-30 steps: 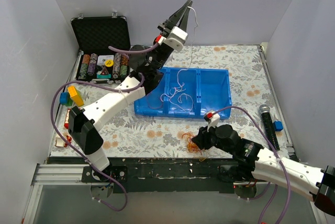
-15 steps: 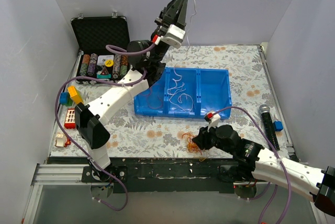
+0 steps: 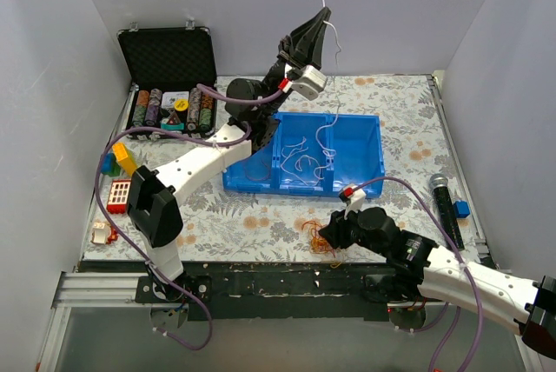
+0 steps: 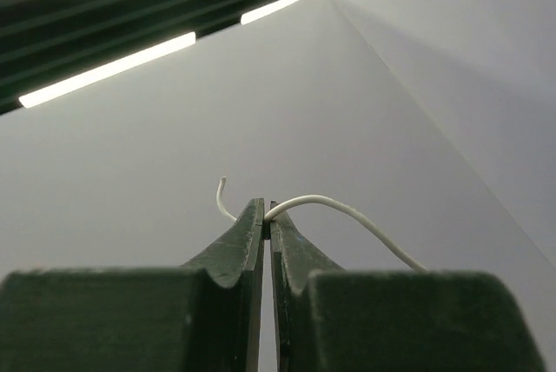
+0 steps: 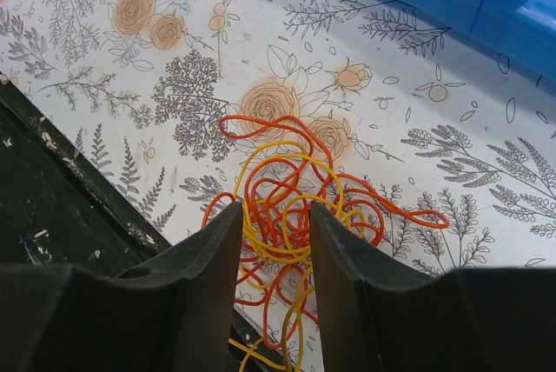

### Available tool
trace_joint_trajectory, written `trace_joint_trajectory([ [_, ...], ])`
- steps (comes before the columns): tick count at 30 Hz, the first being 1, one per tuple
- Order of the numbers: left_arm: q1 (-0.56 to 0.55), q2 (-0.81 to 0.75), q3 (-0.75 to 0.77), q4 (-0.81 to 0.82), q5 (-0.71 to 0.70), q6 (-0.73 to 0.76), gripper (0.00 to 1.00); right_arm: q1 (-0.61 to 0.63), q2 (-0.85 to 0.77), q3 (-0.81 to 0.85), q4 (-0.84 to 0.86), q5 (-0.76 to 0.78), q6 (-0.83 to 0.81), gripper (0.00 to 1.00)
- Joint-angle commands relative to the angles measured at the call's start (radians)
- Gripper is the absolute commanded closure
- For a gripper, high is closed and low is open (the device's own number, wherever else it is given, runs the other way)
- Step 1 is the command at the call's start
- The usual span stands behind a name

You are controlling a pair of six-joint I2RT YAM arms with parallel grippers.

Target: Untangle the cables

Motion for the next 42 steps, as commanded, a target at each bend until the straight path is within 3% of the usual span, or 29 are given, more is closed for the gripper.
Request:
trace_joint_trajectory([
  [1, 0.021, -0.018, -0.058, 0.006, -0.035, 0.046, 0.99, 0.003, -0.016, -0.005, 0.023, 0.014, 0.006, 0.55],
  [12, 0.037, 0.068, -0.032, -0.003, -0.141, 0.129, 1.0, 0.004, -0.016, 0.0, 0.016, 0.017, 0.009, 0.55],
  [17, 0.04, 0.032, -0.136, -0.028, -0.135, 0.134, 1.0, 0.003, -0.014, 0.001, 0.015, 0.016, 0.006, 0.55],
  [29, 0.035, -0.133, -0.513, -0.37, -0.126, 0.043, 1.0, 0.003, -0.019, 0.003, 0.003, 0.029, 0.015, 0.56],
  [34, 0.024, -0.131, -0.547, -0.545, -0.141, -0.026, 1.0, 0.003, -0.016, 0.003, 0.004, 0.034, 0.023, 0.56],
  [42, 0.007, -0.105, -0.578, -0.684, -0.19, -0.098, 1.0, 0.003, -0.019, 0.0, 0.003, 0.039, 0.031, 0.56],
])
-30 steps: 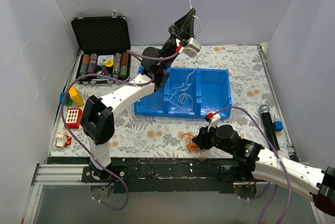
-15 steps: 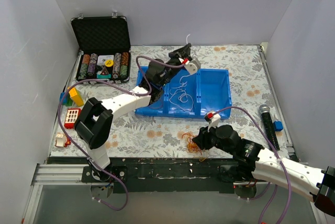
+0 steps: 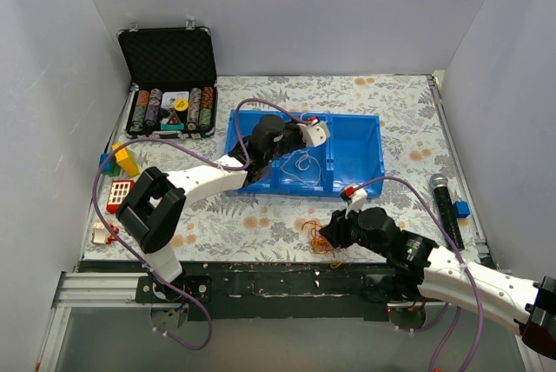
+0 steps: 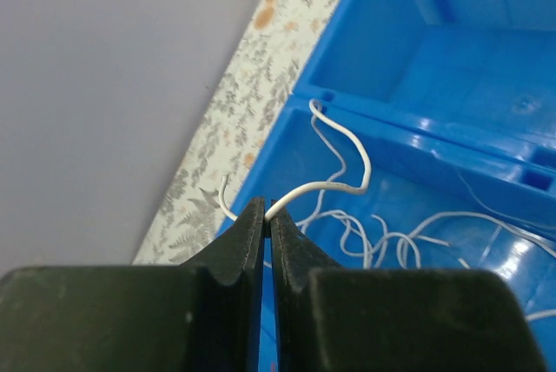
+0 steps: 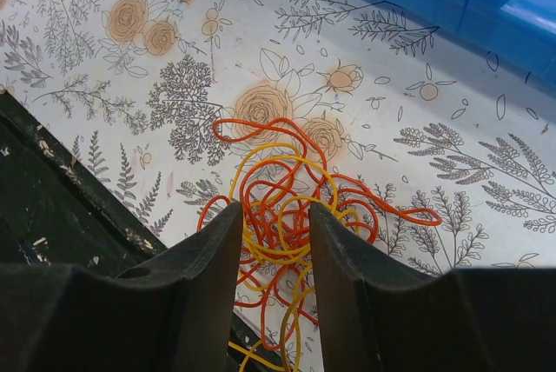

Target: Untangle the cables

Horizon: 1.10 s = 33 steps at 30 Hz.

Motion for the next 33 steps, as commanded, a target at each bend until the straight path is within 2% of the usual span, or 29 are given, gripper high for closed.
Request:
trace_joint_trajectory([
  [1, -0.009, -0.04, -0.012, -0.124, -0.028, -0.062, 1.0, 0.003, -0.014, -0.002, 0.008, 0.018, 0.017, 0.56],
  [6, -0.02, -0.022, -0.021, -0.206, -0.028, -0.05, 1.0, 0.003, -0.014, -0.002, 0.008, 0.019, 0.014, 0.56],
  [14, -0.02, 0.115, 0.157, -0.362, -0.056, -0.163, 0.99, 0.003, -0.018, 0.0, 0.004, 0.018, 0.014, 0.56],
  [19, -0.02, 0.1, 0.161, -0.392, 0.061, -0.168, 0.64, 0.003, -0.03, -0.002, -0.004, 0.019, 0.017, 0.56],
  [21, -0.021, 0.086, 0.161, -0.439, 0.104, -0.157, 0.53, 0.004, -0.032, -0.002, -0.004, 0.021, 0.017, 0.56],
  [28, -0.017, 0.012, 0.155, -0.473, 0.17, -0.138, 0.28, 0.003, -0.024, 0.001, -0.001, 0.016, 0.017, 0.56],
  [31, 0.002, -0.035, 0.158, -0.473, 0.251, -0.147, 0.11, 0.003, -0.024, 0.004, -0.001, 0.016, 0.015, 0.56],
  [33, 0.014, -0.06, 0.143, -0.438, 0.296, -0.165, 0.07, 0.003, -0.024, 0.004, -0.001, 0.015, 0.014, 0.56],
])
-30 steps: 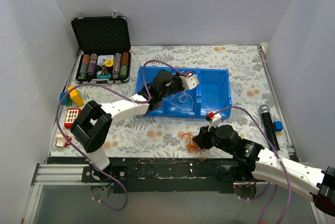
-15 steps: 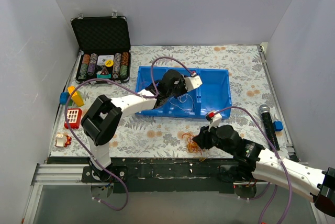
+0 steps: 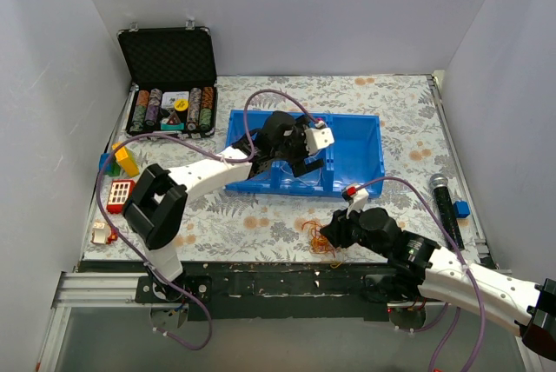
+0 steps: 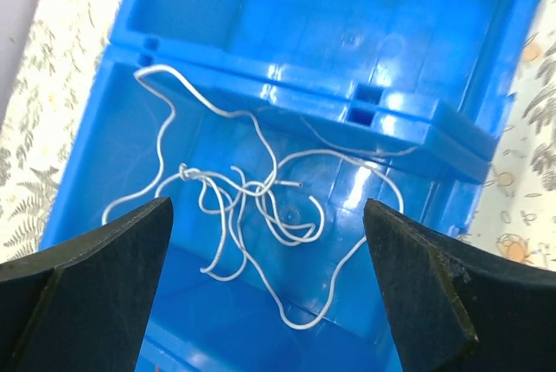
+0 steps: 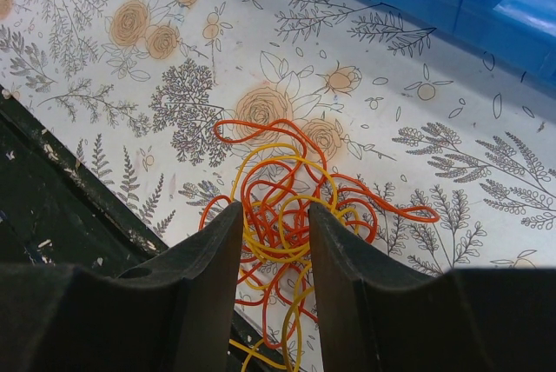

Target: Untangle the cables

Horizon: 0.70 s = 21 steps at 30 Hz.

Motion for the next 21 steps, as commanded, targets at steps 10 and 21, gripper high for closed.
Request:
trace_joint_trajectory([
  [10, 0.047, -0.27, -0.039, -0.037, 0.435, -0.015, 0.04, 0.003, -0.042, 0.067, -0.048, 0.051, 0.016, 0.55],
  [21, -0.049, -0.414, -0.321, -0.258, 0.565, 0.17, 0.11, 0.001, -0.104, 0.159, -0.111, 0.106, 0.004, 0.63],
])
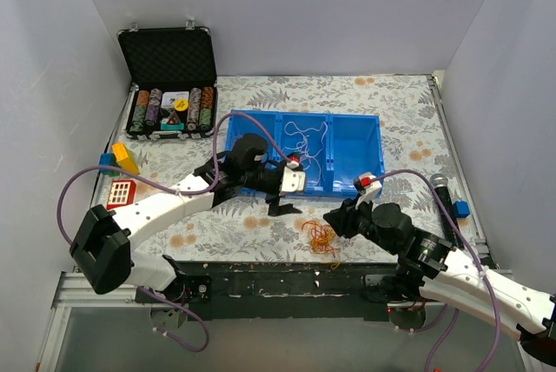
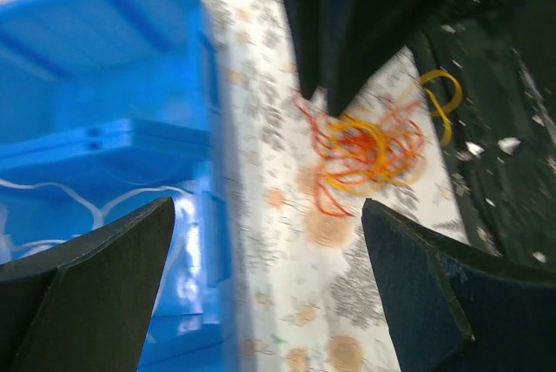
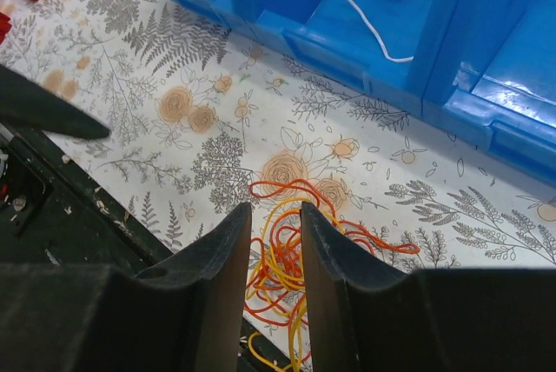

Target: Untangle the cables

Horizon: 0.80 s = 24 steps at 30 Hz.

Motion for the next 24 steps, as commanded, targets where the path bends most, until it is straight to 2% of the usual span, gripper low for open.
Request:
trace_joint_trajectory([
  [1, -0.042, 0.025, -0.063, -0.115, 0.069, 0.059, 0.14, 0.001, -0.016, 0.046, -0.029, 0.042, 0.01, 0.63],
  [4, -0.048, 0.109, -0.069, -0.107, 0.054, 0.033, 0.28, 0.001, -0.041, 0.04, -0.032, 0.047, 0.02, 0.63],
  [7, -0.048, 0.178, -0.067, -0.084, 0.032, -0.005, 0.37, 0.001, -0.052, 0.044, -0.041, 0.053, 0.02, 0.63],
  [13, -0.053, 0.243, -0.049, -0.041, 0.089, -0.023, 0.41, 0.001, -0.041, 0.055, -0.067, 0.045, 0.017, 0.64],
  [19, -0.054, 0.361, 0.031, -0.04, 0.115, -0.115, 0.4, 0.001, -0.035, 0.054, -0.067, 0.042, 0.014, 0.64],
  [24, -0.085, 0.404, 0.051, -0.032, 0.096, -0.112, 0.43, 0.001, -0.038, 0.057, -0.074, 0.048, 0.01, 0.64],
])
